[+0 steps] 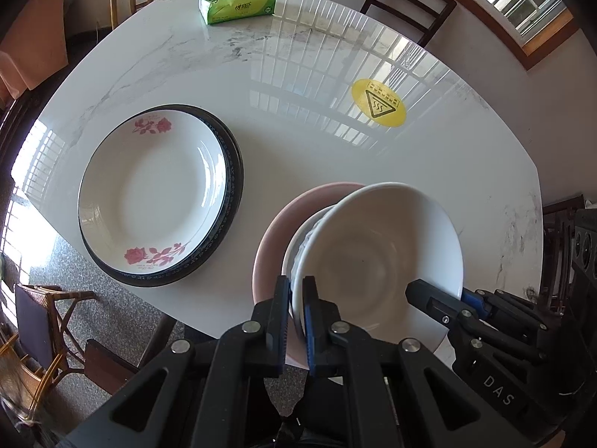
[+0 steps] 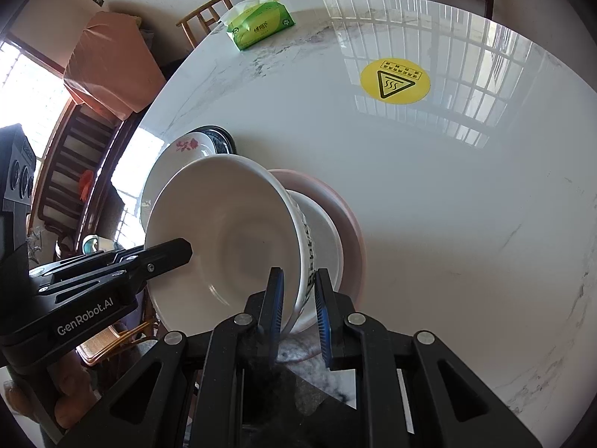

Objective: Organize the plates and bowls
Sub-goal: 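Carry the pink-banded bowl over the bowl stack and lower into it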

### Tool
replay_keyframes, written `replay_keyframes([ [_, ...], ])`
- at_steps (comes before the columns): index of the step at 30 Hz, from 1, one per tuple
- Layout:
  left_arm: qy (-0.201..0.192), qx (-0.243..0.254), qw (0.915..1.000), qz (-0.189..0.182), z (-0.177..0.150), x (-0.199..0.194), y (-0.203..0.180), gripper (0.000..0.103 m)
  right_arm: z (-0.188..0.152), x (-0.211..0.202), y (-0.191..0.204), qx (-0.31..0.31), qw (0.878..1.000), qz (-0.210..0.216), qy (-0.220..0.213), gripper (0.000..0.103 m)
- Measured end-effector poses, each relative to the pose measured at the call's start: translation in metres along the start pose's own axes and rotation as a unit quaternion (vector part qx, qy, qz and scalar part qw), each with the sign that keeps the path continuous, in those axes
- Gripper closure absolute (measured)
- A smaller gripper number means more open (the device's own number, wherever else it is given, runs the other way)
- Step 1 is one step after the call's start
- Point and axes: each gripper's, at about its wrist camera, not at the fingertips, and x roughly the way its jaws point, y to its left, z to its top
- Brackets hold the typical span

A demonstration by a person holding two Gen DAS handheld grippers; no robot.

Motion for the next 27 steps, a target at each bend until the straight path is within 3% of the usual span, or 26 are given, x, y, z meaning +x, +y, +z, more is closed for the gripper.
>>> replay_keyframes([
  [27,-0.006,0.016,0.9998,0.013,-0.007,0.012,-0.002,0.095,0.000,0.021,-0.001,0.003,1.000,-0.016,0.017,0.087],
])
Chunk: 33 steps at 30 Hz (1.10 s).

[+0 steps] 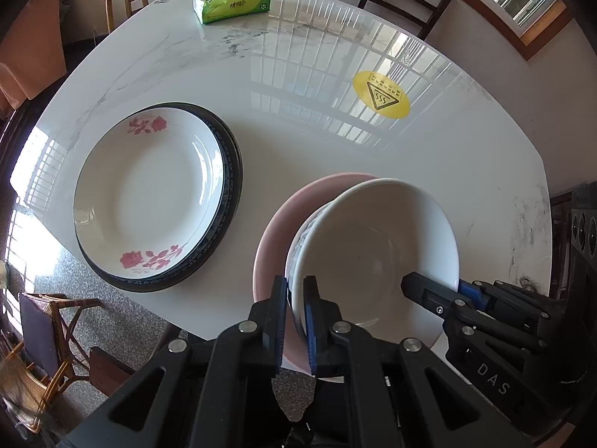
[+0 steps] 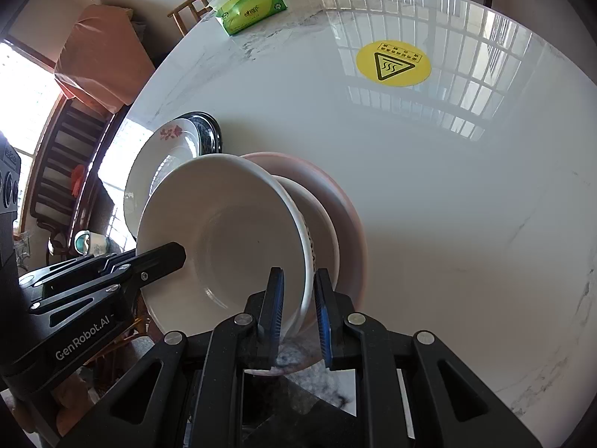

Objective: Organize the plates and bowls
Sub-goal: 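Carry the pink-banded bowl over the bowl stack and lower into it, then open both grippers to release the bowl on the stack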

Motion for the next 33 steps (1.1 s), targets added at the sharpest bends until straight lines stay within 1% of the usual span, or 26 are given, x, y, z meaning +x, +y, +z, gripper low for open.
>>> replay_keyframes([
  [8,-0.006,0.015,0.9998,0.009,-0.003,0.001,-0.004,0.094,0.000,0.003,0.001,0.001,1.000,-0.001,-0.002,0.085],
  [9,-0.006,0.018,0.9998,0.009,-0.003,0.001,-0.005,0.091,0.000,0.003,0.002,0.000,1.000,-0.001,-0.003,0.084],
  [10,-0.006,0.023,0.9997,0.008,-0.004,0.001,-0.006,0.090,0.000,0.003,0.002,0.000,1.000,-0.001,-0.004,0.084],
  [13,-0.023,0.033,0.9992,0.009,-0.005,-0.004,-0.008,0.085,-0.002,0.003,0.002,0.003,1.000,0.003,-0.005,0.082],
  [15,-0.024,0.040,0.9989,0.001,-0.004,-0.007,-0.010,0.080,-0.003,0.001,0.000,0.006,1.000,0.009,-0.010,0.081],
  [16,-0.026,0.041,0.9988,-0.004,-0.004,-0.008,-0.009,0.080,-0.004,-0.001,0.000,0.006,1.000,0.013,-0.013,0.080],
  [18,-0.037,0.041,0.9984,-0.011,-0.005,-0.012,-0.008,0.080,-0.004,-0.004,0.000,0.005,1.000,0.017,-0.019,0.072],
  [20,-0.044,0.042,0.9980,-0.020,-0.007,-0.017,-0.004,0.080,-0.006,-0.009,0.001,0.003,0.999,0.013,-0.030,0.068],
  [22,-0.058,0.039,0.9971,-0.031,-0.011,-0.023,0.002,0.080,-0.009,-0.017,0.001,-0.001,0.999,0.019,-0.047,0.068],
  [23,-0.072,0.037,0.9962,-0.034,-0.014,-0.027,0.006,0.080,-0.011,-0.022,0.000,0.002,0.998,0.026,-0.058,0.067],
  [24,-0.089,0.037,0.9948,-0.032,-0.018,-0.032,0.008,0.080,-0.015,-0.029,-0.003,0.006,0.997,0.037,-0.072,0.063],
  [26,-0.125,0.045,0.9911,-0.014,-0.026,-0.038,0.013,0.080,-0.024,-0.042,-0.009,0.014,0.991,0.062,-0.117,0.057],
  [28,-0.154,0.046,0.9869,0.001,-0.036,-0.043,0.018,0.080,-0.038,-0.050,-0.012,0.009,0.984,0.073,-0.161,0.053],
  [30,-0.173,0.042,0.9840,-0.005,-0.045,-0.043,0.026,0.080,-0.054,-0.051,-0.014,0.005,0.979,0.055,-0.197,0.053],
  [32,-0.163,0.030,0.9861,-0.014,-0.050,-0.037,0.036,0.080,-0.066,-0.048,-0.014,-0.004,0.974,0.028,-0.226,0.052],
  [33,-0.154,0.022,0.9875,-0.027,-0.053,-0.034,0.041,0.080,-0.071,-0.045,-0.015,-0.009,0.972,0.017,-0.234,0.053],
])
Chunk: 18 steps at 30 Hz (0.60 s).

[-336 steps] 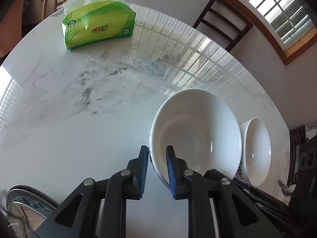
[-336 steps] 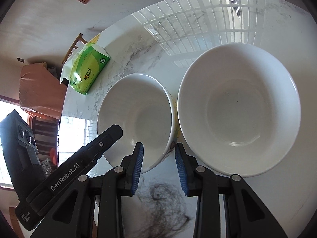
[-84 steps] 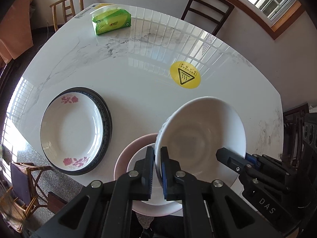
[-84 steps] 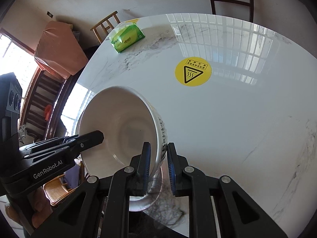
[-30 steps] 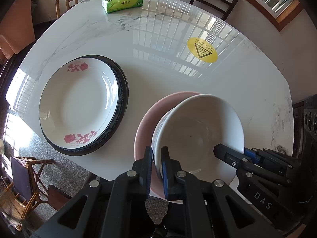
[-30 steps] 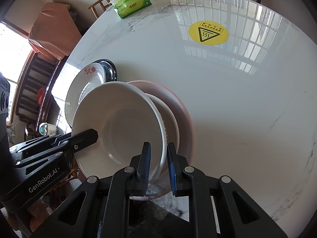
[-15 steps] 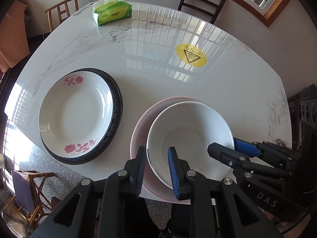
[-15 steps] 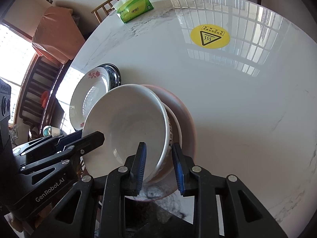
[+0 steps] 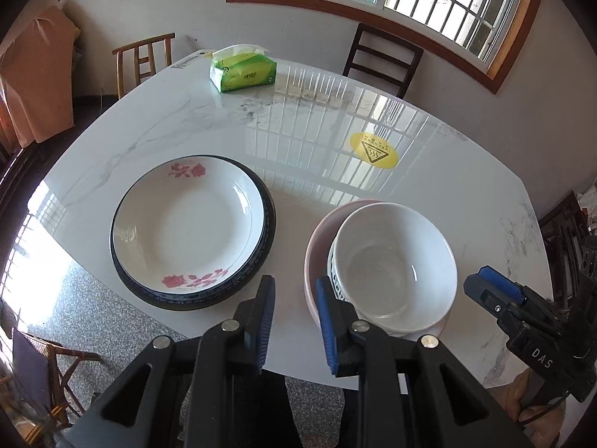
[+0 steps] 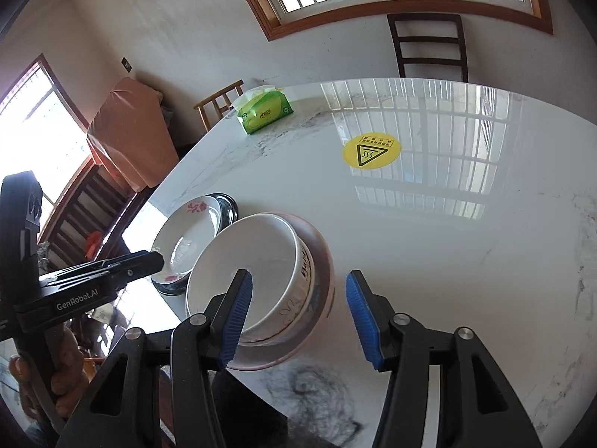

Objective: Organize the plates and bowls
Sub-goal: 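Grasp the rim of the nested bowl stack with both grippers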

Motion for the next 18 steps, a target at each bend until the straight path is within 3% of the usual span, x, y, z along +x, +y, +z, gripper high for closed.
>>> replay_keyframes([
  [4,0.033,-0.028,0.9984,-0.035,-0.011,0.011,0.015,0.080,-0.013,0.003,-0.007,0.000,1.000,-0.014,-0.012,0.055],
  [10,0.063,-0.036,0.9963,-0.046,-0.013,0.028,0.015,0.080,-0.018,-0.001,-0.023,0.023,0.999,-0.015,-0.019,0.055],
  [18,0.071,-0.037,0.9951,-0.059,-0.004,0.033,0.014,0.080,-0.018,0.011,-0.027,0.030,0.999,-0.011,0.003,0.056],
])
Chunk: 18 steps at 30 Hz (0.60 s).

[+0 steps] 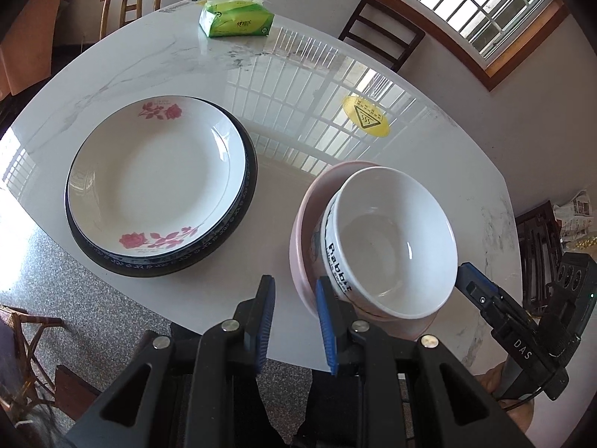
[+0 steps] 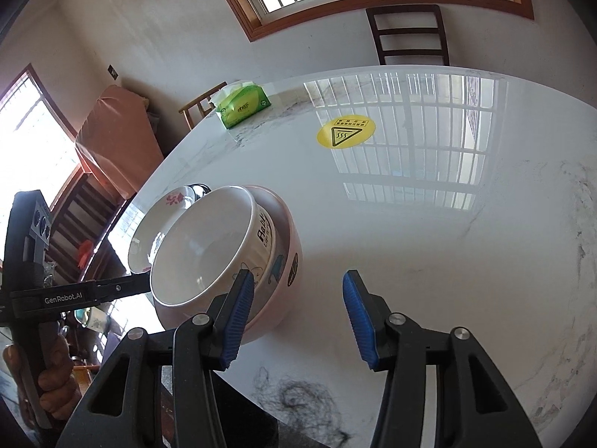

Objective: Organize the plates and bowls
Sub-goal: 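Grasp the rim of the nested bowl stack with both grippers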

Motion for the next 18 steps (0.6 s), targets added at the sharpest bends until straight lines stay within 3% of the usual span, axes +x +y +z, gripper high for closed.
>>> replay_keyframes([
  [10,0.018,-0.002,0.9998,0.007,0.007,0.013,-0.002,0.079,0.003,0.017,-0.003,0.007,0.999,-0.009,0.030,0.063],
  [15,0.027,-0.004,0.9991,0.033,0.008,0.023,-0.002,0.064,0.006,0.023,-0.002,0.008,0.999,-0.017,0.044,0.064],
  [18,0.036,-0.013,0.9989,0.027,0.009,0.028,0.002,0.063,0.008,0.027,0.000,0.005,0.998,-0.027,0.055,0.064],
])
